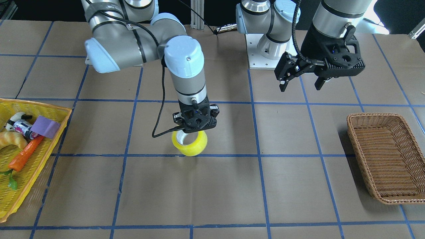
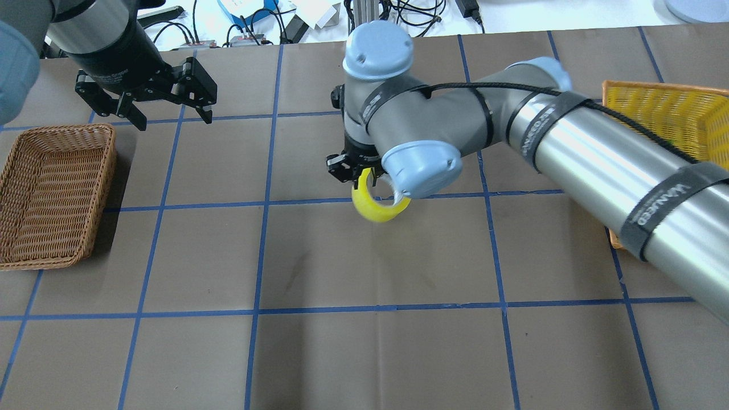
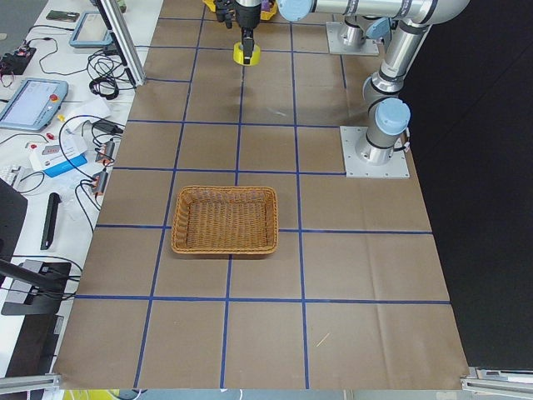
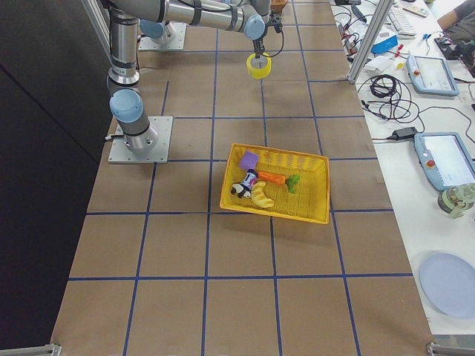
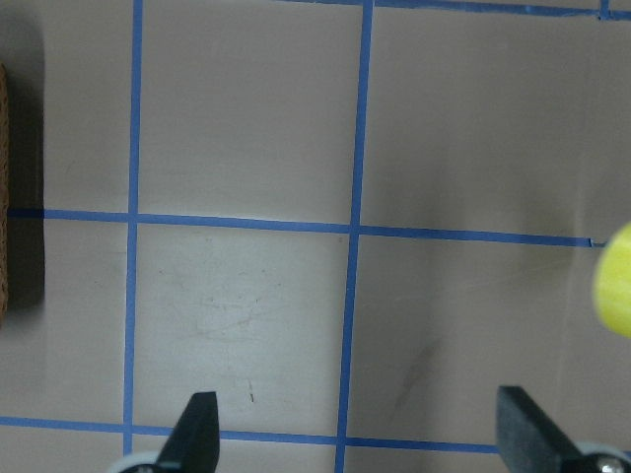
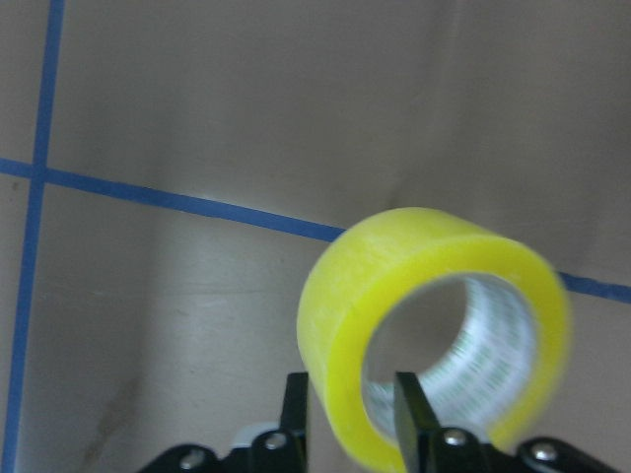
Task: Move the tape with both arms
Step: 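Lift the tape roll and carry it with the right gripper to the table center, then grasp the tape roll with the left gripper while the right gripper releases and withdraws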
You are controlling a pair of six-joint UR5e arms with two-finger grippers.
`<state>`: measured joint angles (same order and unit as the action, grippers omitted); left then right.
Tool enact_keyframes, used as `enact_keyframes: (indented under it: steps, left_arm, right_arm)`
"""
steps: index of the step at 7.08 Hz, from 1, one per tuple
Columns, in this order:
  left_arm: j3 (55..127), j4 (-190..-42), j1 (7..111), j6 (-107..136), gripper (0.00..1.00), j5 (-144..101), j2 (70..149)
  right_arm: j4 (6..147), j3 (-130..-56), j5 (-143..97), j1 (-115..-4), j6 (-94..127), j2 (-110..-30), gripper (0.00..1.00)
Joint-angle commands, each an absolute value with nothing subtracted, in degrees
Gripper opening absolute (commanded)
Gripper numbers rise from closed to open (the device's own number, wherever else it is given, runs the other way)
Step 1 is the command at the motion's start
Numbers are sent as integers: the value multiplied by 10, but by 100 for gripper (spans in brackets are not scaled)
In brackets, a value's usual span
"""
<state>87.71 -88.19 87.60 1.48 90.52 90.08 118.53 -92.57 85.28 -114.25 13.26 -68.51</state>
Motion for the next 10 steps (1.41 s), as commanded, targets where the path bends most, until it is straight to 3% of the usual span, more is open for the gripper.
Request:
enact_keyframes:
  steps: [1,5,8,9,10]
  left_arm:
    - [882,-883,849,-4,100,905,913]
    - [1039,-730,880,195,100,851,941]
    - [1051,-531,1044,408,100,843,1090]
    - [1056,-507,1061,410,98,844,1121]
    - [1063,-505,1063,390,86,844,1124]
  right_arm:
    - [1236,-925,867,-1165,151,-666,100]
    - [1129,-907,910,-1004,1,-779,100]
    - [1098,-906,911,-952,-25,-810,100]
    - [1086,-912,908,-942,-25,-822,100]
    - [1085,-913,909,-933,-42,-824,100]
